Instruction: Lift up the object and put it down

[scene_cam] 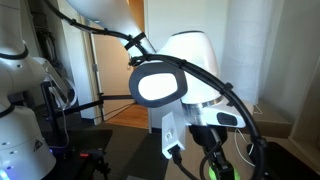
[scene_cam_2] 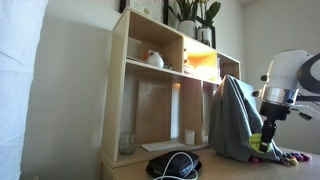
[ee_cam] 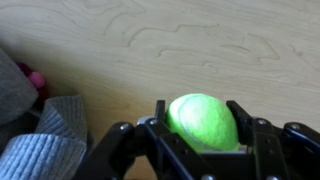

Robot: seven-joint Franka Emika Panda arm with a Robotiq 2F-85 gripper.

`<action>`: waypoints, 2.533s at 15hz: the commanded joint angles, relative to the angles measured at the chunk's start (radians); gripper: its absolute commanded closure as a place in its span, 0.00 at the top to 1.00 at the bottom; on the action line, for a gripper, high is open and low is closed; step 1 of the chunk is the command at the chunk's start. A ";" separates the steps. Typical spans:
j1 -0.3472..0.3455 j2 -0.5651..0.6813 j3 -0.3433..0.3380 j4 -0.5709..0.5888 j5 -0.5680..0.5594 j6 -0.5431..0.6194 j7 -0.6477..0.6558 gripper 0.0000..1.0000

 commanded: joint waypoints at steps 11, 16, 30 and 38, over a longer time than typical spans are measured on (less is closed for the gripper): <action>0.073 -0.044 -0.023 0.015 -0.059 -0.061 0.043 0.37; 0.093 -0.135 -0.022 -0.013 -0.086 -0.147 0.083 0.37; 0.064 -0.344 -0.004 -0.176 -0.217 -0.093 0.157 0.37; 0.054 -0.275 0.003 -0.106 -0.241 -0.235 0.196 0.37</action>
